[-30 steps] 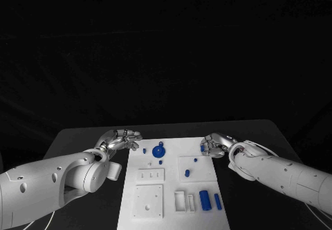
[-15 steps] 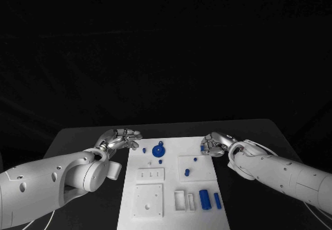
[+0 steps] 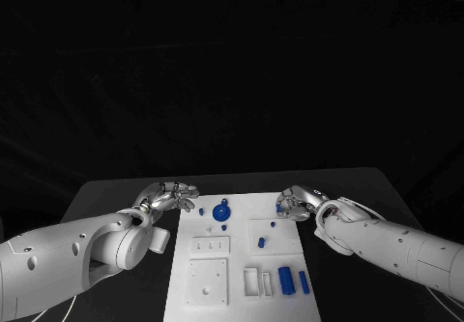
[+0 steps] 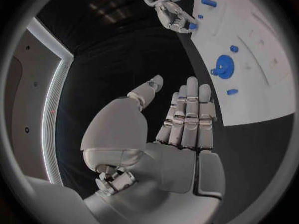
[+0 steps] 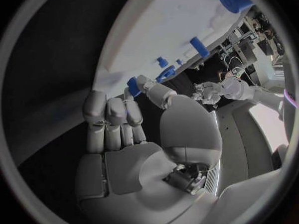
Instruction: Assemble the parts on the task board
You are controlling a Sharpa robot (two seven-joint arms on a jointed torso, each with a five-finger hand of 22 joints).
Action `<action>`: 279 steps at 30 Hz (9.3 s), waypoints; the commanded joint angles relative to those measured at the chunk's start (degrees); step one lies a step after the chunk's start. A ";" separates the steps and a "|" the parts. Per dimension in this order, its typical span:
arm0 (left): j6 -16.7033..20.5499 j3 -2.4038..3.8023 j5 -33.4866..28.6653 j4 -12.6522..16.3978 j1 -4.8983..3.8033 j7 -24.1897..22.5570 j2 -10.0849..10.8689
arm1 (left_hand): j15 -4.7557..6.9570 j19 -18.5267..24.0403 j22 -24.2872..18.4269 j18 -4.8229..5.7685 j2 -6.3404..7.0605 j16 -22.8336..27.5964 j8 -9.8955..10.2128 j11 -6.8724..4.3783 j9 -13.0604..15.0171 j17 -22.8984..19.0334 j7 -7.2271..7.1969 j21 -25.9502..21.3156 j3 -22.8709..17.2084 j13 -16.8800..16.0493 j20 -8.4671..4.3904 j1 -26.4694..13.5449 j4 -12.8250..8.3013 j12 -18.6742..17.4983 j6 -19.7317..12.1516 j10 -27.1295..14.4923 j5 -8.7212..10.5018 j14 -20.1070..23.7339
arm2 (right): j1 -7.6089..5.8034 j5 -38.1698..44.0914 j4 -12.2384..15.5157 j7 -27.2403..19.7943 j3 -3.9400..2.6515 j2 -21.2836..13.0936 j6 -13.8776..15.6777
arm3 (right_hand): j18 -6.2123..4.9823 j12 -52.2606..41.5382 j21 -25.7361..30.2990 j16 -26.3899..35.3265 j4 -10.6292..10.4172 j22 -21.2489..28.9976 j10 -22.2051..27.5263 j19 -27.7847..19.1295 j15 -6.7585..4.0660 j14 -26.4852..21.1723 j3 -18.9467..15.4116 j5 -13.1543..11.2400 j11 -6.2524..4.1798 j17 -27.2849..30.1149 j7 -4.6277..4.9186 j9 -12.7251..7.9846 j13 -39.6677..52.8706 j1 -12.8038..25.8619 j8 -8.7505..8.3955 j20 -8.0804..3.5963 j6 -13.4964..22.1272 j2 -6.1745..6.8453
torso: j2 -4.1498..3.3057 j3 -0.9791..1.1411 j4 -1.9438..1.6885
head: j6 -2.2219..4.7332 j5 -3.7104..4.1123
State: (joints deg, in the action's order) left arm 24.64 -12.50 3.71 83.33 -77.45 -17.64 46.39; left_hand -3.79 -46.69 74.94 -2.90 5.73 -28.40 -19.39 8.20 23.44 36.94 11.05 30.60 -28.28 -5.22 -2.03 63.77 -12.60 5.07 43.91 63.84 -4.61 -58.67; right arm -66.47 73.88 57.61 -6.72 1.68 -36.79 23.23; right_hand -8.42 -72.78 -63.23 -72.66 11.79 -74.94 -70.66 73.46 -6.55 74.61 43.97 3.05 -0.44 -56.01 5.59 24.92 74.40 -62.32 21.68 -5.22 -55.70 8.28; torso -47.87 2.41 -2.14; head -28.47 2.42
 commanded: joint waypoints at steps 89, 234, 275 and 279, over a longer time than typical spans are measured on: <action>-18.85 -0.11 16.26 -4.70 -2.43 26.63 -6.71 | 2.59 -0.88 0.65 -0.79 -6.73 -7.45 -1.45 -6.30 2.44 2.28 -4.59 5.29 -0.44 -8.62 -2.42 -9.01 1.53 4.29 11.85 14.78 -3.19 -1.89 | -4.67 16.17 21.41 17.01 1.70 8.33 -6.02 | -6.58 -0.75 -0.28 0.53 2.43 -0.74 -0.68 0.20 -0.60 0.16 1.56 0.22 -0.57 -0.24 -0.25 1.11 0.53 0.51 0.11 -0.30 -2.60 -1.63 | 4.16 -0.44 1.84 | -1.47 -3.20; -4.82 -1.23 56.60 -12.91 7.55 39.87 -14.84 | 16.76 -13.41 1.12 -3.01 -2.64 -45.83 1.33 -15.35 21.14 12.95 -11.79 36.09 -6.74 -42.46 -13.78 -9.61 -2.15 49.68 26.74 18.03 -17.76 -15.31 | -5.73 2.38 16.48 13.38 -3.23 -2.62 1.99 | -6.58 6.61 2.86 3.15 -4.82 0.13 8.88 -0.92 0.89 -0.57 -9.15 10.28 1.07 -0.34 1.52 1.53 -6.41 7.02 -3.98 -0.98 3.28 5.64 | 4.19 -0.15 1.61 | -6.68 -5.42; -6.94 -1.23 56.04 -12.56 7.75 39.98 -14.24 | 17.12 -13.16 0.94 -3.22 -2.34 -46.75 0.31 -15.85 22.07 12.12 -12.34 36.63 -6.79 -41.49 -13.72 -10.02 -1.96 50.36 28.20 17.90 -19.81 -15.08 | -5.73 2.18 16.26 13.55 -3.24 -2.52 1.42 | -6.58 6.54 2.91 3.19 -4.92 0.10 8.89 -0.87 0.85 -0.51 -9.29 10.69 1.03 -0.40 1.48 1.61 -6.53 6.98 -3.93 -1.04 3.16 5.61 | 4.20 -0.13 1.58 | -7.18 -5.05; -7.18 -1.23 55.88 -12.55 7.75 39.91 -14.19 | 17.15 -13.11 0.92 -3.23 -2.33 -46.88 0.05 -15.93 22.26 12.00 -12.42 36.68 -6.74 -41.32 -13.70 -10.13 -1.93 50.45 28.44 17.89 -19.98 -15.04 | -5.73 2.18 16.27 13.58 -3.24 -2.56 1.41 | -6.58 6.53 2.91 3.19 -4.93 0.10 8.90 -0.86 0.85 -0.51 -9.31 10.71 1.03 -0.40 1.48 1.61 -6.54 6.97 -3.93 -1.04 3.16 5.60 | 4.20 -0.11 1.57 | -7.20 -5.05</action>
State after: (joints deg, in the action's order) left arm 18.85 -13.67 59.94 70.65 -69.84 22.48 32.24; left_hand 8.73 -59.91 74.91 -4.06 3.32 -75.00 -19.15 -4.25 45.61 48.99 5.10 67.00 -33.88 -46.61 -9.90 53.51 -13.67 55.30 64.59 84.69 -24.36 -70.31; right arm -72.19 76.00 73.86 7.23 -1.53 -39.37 25.29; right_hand -8.23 -66.04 -60.56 -69.78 6.87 -74.79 -64.67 72.55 -5.64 73.72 34.95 13.54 -0.40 -56.34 6.76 26.48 67.92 -54.85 17.53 -5.71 -51.85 13.95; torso -43.67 2.27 -0.59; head -35.65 -2.62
